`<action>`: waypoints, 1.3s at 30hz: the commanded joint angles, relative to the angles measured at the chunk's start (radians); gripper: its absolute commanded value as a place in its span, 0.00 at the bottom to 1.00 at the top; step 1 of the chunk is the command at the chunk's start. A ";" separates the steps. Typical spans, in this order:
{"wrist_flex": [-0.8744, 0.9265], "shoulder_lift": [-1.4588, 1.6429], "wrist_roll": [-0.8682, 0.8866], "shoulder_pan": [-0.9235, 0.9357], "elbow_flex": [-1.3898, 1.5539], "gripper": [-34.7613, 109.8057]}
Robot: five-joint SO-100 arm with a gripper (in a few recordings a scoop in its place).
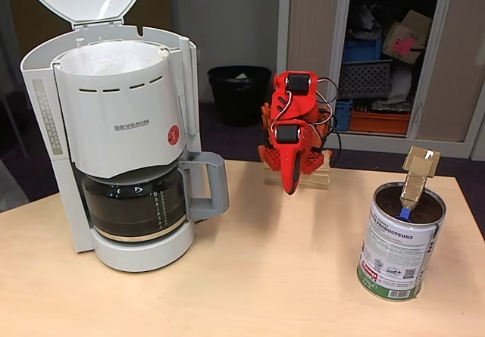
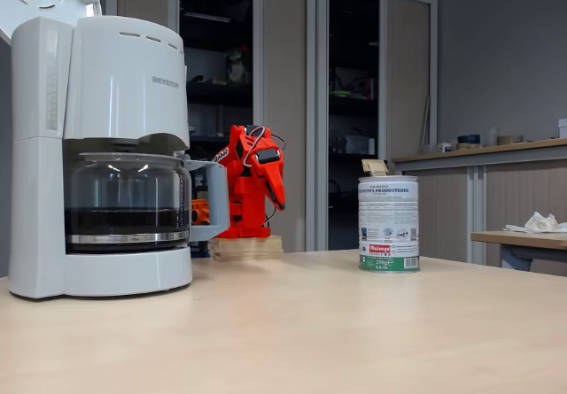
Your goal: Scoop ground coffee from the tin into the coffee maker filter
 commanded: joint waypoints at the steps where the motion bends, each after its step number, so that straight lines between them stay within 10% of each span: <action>1: 0.031 0.012 -0.089 0.000 0.025 0.24; 39: 0.029 0.009 -0.229 0.130 0.156 0.24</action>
